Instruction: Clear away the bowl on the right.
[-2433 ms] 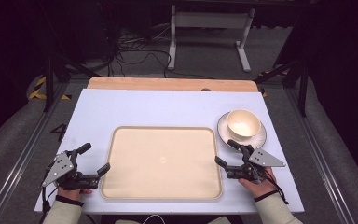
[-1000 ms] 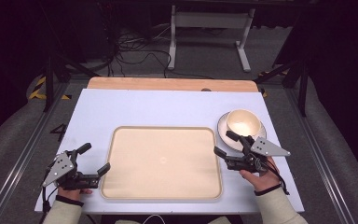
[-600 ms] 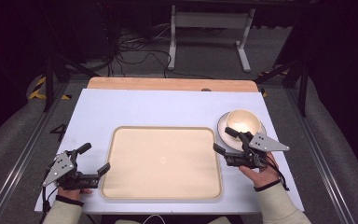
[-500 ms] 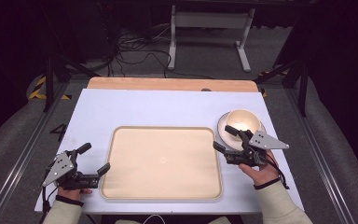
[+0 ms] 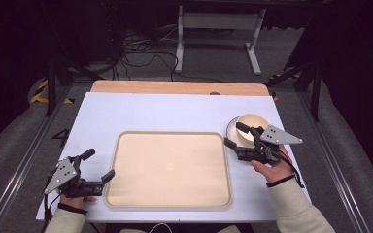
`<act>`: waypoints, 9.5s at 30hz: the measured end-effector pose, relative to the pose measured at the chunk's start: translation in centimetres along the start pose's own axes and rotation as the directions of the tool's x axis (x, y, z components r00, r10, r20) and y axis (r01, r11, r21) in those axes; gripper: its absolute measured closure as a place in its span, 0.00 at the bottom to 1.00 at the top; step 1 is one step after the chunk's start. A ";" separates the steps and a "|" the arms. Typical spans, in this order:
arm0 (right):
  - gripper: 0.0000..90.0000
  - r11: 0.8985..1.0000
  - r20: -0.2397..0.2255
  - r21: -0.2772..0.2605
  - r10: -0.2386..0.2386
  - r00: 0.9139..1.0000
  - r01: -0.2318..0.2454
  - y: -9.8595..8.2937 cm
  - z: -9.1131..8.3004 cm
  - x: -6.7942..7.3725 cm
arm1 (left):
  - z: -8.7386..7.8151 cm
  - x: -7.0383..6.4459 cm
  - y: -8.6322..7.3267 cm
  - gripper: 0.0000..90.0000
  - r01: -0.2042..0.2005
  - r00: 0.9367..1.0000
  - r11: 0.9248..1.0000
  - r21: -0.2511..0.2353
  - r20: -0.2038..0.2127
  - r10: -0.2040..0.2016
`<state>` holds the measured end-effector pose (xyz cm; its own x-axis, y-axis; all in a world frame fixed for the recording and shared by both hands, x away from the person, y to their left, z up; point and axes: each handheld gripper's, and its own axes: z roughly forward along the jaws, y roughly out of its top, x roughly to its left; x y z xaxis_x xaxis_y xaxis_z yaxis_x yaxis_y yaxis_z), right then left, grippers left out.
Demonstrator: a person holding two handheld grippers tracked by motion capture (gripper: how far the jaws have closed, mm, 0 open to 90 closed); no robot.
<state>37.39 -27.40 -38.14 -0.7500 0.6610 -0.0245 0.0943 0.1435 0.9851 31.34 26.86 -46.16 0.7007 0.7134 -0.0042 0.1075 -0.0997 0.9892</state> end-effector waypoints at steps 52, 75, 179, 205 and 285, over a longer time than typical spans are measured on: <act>0.43 0.935 0.312 0.342 -0.015 0.950 -0.098 3.7 -1.9 -8.3 | 0.0 0.0 0.0 0.00 -0.001 1.000 1.000 0.001 0.000 0.001; 0.46 0.821 0.345 0.529 0.022 0.938 -0.214 2.3 -1.1 -12.0 | 0.0 0.0 0.0 0.00 -0.001 1.000 1.000 0.000 0.000 0.001; 0.91 0.628 0.474 0.555 0.301 0.828 -0.546 5.3 0.0 -10.1 | 0.0 0.0 0.0 0.00 0.000 1.000 1.000 -0.004 -0.001 0.000; 0.91 0.648 0.355 0.585 0.337 0.872 -0.488 7.3 3.4 -5.0 | 0.0 0.0 0.0 0.00 -0.001 1.000 1.000 -0.004 0.000 0.001; 0.89 0.580 0.158 0.690 0.463 0.872 -0.433 4.5 14.9 5.4 | 0.0 0.0 0.0 0.00 -0.006 1.000 1.000 -0.005 0.003 0.006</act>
<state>43.49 -12.21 -36.33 -0.5071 0.7594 0.4077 0.8310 0.3053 0.4649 31.33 26.83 -46.18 0.7038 0.7104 0.0010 0.0998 -0.1003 0.9899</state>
